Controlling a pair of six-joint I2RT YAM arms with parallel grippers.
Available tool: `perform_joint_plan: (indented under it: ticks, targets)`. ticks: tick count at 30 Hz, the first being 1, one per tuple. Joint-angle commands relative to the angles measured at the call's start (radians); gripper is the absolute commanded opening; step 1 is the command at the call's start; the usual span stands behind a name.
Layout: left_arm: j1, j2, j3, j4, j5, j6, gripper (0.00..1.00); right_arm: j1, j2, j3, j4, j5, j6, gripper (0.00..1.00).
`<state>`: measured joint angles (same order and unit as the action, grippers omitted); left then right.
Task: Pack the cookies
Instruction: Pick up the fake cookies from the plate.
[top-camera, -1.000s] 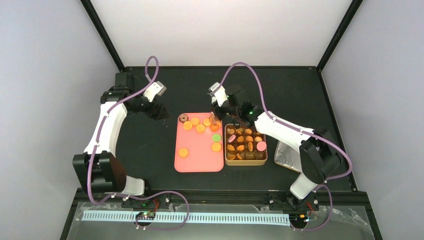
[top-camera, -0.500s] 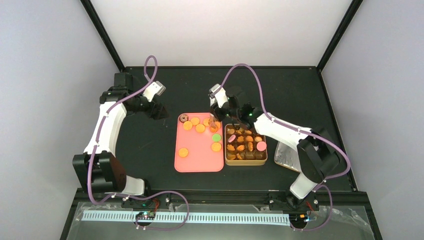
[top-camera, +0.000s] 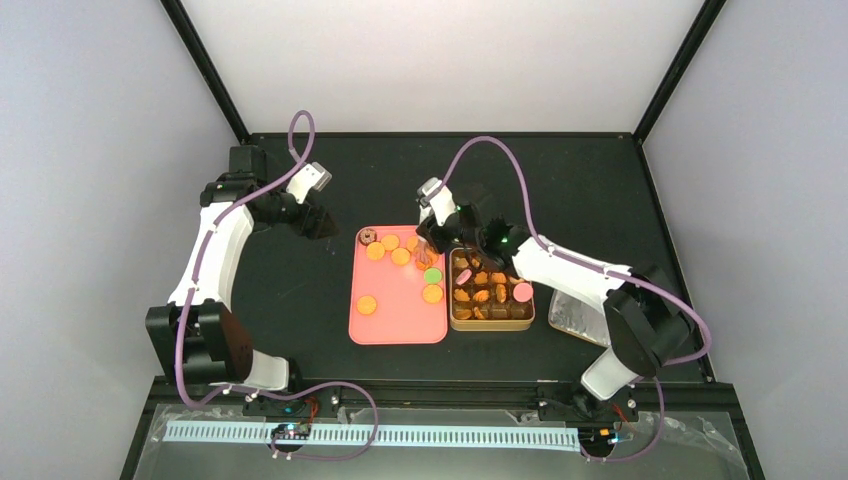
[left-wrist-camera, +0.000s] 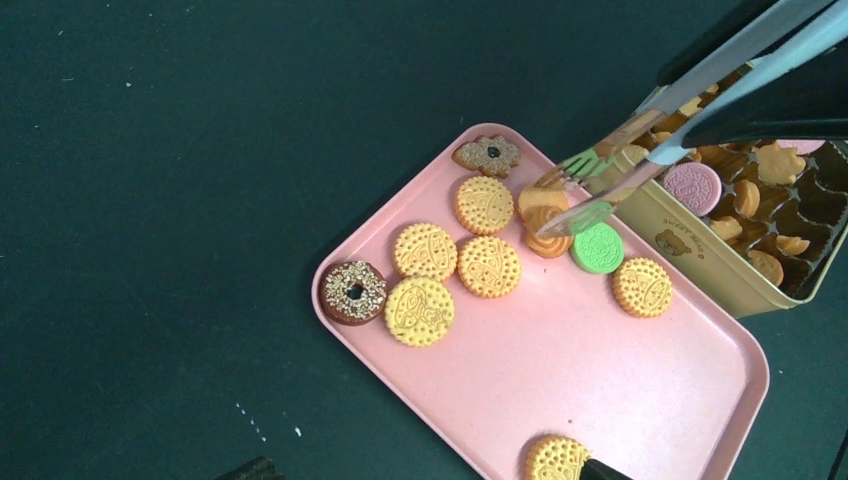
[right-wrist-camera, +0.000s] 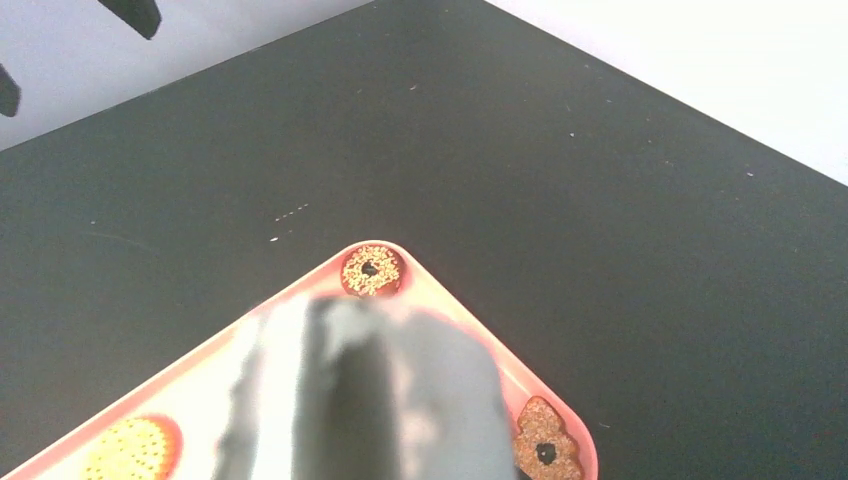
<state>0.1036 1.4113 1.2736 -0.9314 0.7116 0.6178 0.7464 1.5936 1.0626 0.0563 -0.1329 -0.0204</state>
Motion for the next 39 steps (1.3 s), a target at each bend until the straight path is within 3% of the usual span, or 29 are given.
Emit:
perform_joint_plan:
  ticks: [1, 17, 39]
  targets:
    - [0.008, 0.006, 0.042, -0.023, 0.031, -0.018, 0.79, 0.010, -0.066, -0.016, 0.018, 0.020, -0.003, 0.33]
    - [0.009, 0.009, 0.049, -0.024, 0.034, -0.015, 0.79, 0.058, -0.016, -0.029, 0.052, 0.050, -0.026, 0.32]
    - [0.016, 0.008, 0.043, -0.004, 0.036, -0.023, 0.78, 0.209, 0.075, -0.053, 0.064, 0.241, -0.153, 0.31]
